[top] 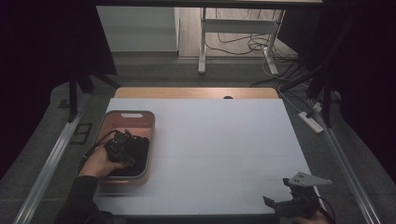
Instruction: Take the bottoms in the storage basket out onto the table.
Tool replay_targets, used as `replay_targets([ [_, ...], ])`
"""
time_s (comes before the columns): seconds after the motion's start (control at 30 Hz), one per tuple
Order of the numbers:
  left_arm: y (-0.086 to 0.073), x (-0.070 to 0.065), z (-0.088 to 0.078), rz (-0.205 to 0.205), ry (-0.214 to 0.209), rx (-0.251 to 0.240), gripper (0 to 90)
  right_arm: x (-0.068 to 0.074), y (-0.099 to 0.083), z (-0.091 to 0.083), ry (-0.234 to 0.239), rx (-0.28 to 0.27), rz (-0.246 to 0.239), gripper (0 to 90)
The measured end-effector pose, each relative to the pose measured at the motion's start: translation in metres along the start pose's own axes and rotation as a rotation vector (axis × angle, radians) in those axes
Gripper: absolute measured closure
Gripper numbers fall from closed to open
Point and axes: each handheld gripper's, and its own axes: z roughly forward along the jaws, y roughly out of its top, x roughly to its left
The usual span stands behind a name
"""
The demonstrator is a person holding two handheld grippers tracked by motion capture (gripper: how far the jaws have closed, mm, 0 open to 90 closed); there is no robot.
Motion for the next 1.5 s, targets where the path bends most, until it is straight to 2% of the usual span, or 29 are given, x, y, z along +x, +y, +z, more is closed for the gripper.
replay_targets([
  [0.1, 0.000, 0.000, -0.004, -0.013, -0.001, -0.010, 33.9, 0.000, 0.000, 0.000, 0.001, -0.001, -0.003, 0.0],
  [0.17, 0.000, 0.001, -0.004, -0.013, -0.003, -0.015, 41.1, 0.000, 0.000, 0.000, 0.002, -0.001, -0.003, 0.0],
  [0.2, 0.000, 0.001, -0.005, -0.012, -0.007, -0.019, 41.1, 0.000, 0.000, 0.000, 0.002, -0.001, -0.004, 0.0],
  [0.3, 0.001, -0.003, -0.006, 0.009, -0.021, -0.023, 55.9, 0.001, 0.000, 0.000, 0.003, 0.004, -0.010, 0.0],
  [0.47, 0.000, -0.003, -0.008, 0.005, -0.021, -0.032, 60.3, 0.002, 0.000, 0.001, 0.001, 0.006, -0.020, 0.0],
  [0.5, -0.002, -0.004, -0.009, -0.011, -0.016, -0.045, 61.0, 0.002, 0.000, 0.001, 0.001, 0.005, -0.022, 0.0],
  [0.63, -0.002, -0.006, -0.010, -0.019, 0.000, -0.057, 63.1, 0.001, 0.000, 0.000, 0.001, 0.002, -0.019, 0.0],
  [0.7, -0.001, -0.005, -0.012, -0.040, -0.005, -0.059, 64.5, 0.001, 0.000, 0.000, 0.001, 0.001, -0.018, 0.0],
  [0.8, -0.002, -0.005, -0.014, -0.044, -0.003, -0.074, 65.8, 0.001, 0.000, -0.001, -0.001, -0.003, -0.018, 0.0],
  [0.97, -0.007, -0.007, -0.023, -0.028, 0.024, -0.144, 67.9, 0.002, 0.000, -0.001, -0.002, -0.004, -0.018, 0.0],
  [1.13, -0.013, -0.004, -0.031, -0.024, 0.001, -0.207, 68.5, 0.002, 0.000, -0.001, -0.001, -0.004, -0.020, 0.0],
  [1.2, -0.013, -0.004, -0.032, -0.019, -0.003, -0.213, 68.5, 0.002, 0.000, -0.001, -0.001, -0.004, -0.020, 0.0],
  [1.27, -0.014, -0.006, -0.035, -0.007, 0.010, -0.232, 68.4, 0.002, 0.000, -0.001, -0.002, -0.003, -0.020, 0.0],
  [1.37, -0.016, -0.006, -0.040, -0.009, 0.000, -0.275, 68.4, 0.001, 0.000, 0.000, -0.002, -0.003, -0.019, 0.0],
  [1.5, -0.021, -0.003, -0.047, -0.032, -0.027, -0.329, 68.5, 0.002, 0.000, 0.000, -0.003, 0.001, -0.023, 0.0],
])
